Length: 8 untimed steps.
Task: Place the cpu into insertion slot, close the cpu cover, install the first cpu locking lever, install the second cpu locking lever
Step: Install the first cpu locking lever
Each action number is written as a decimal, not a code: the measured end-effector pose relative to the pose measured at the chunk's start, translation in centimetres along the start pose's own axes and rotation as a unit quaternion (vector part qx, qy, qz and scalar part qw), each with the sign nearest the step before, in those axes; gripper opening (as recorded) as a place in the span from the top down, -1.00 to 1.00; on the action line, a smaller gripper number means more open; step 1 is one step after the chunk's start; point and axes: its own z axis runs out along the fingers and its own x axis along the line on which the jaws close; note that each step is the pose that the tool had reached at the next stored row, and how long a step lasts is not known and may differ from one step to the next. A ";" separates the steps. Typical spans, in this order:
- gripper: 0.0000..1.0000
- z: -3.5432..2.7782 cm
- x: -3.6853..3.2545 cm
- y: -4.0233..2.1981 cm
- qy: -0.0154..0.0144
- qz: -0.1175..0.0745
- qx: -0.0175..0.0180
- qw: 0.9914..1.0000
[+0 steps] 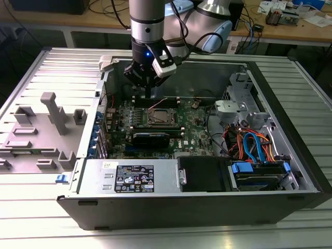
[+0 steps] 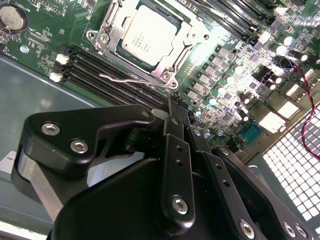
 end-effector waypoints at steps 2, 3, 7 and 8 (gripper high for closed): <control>0.79 0.00 0.00 0.00 0.000 0.000 0.000 1.000; 0.79 0.01 0.00 0.00 0.000 0.000 0.000 1.000; 0.79 0.42 -0.06 0.00 0.000 0.000 0.000 1.000; 0.79 0.60 -0.09 0.01 0.000 0.000 0.000 1.000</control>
